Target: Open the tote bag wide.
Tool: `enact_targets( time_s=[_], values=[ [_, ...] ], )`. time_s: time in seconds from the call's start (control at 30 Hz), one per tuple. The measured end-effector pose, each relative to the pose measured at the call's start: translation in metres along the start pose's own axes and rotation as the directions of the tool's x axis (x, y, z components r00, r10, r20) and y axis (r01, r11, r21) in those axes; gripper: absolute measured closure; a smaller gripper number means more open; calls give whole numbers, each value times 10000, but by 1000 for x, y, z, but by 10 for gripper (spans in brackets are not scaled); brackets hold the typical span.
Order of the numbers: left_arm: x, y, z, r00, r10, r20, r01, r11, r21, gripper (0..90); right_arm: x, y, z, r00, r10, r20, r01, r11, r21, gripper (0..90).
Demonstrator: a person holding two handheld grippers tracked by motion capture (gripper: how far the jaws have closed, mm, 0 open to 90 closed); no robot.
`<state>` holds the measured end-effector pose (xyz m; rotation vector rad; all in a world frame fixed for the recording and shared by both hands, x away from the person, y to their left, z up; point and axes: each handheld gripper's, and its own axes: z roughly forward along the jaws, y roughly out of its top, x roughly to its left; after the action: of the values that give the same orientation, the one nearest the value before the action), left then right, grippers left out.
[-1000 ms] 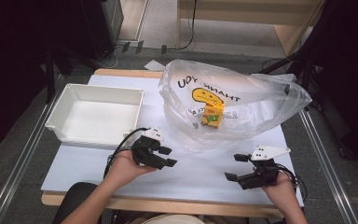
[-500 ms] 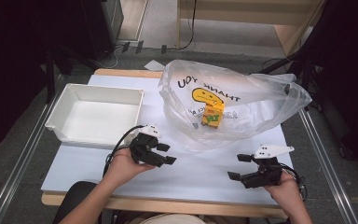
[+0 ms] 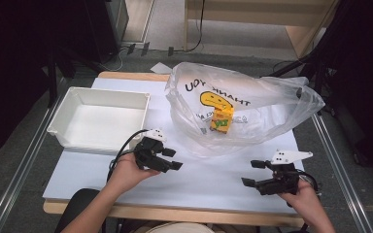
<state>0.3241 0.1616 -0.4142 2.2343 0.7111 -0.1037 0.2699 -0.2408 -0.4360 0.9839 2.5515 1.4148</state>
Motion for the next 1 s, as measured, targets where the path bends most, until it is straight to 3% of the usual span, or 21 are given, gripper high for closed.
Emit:
enact_targets(
  time_s=[0.2, 0.37, 0.47, 1.0],
  values=[
    [1, 0, -1, 10000, -59, -41, 59, 10000, 36, 406, -4, -4, -5, 9992, 129, 374, -132, 9999, 88, 214],
    [2, 0, -3, 10000, -63, -77, 63, 10000, -27, 401, -19, -8, -14, 9979, 609, 210, -610, 9981, 73, 201],
    [3, 2, -4, 9998, -167, -129, 168, 9998, 50, 399, -24, -11, -18, 9964, 765, 360, -769, 9970, 100, 217],
    [11, 17, -19, 9994, -313, -134, 310, 9992, -237, 396, -38, -11, -26, 9916, 964, 864, -971, 9953, 47, 274]
  ],
)
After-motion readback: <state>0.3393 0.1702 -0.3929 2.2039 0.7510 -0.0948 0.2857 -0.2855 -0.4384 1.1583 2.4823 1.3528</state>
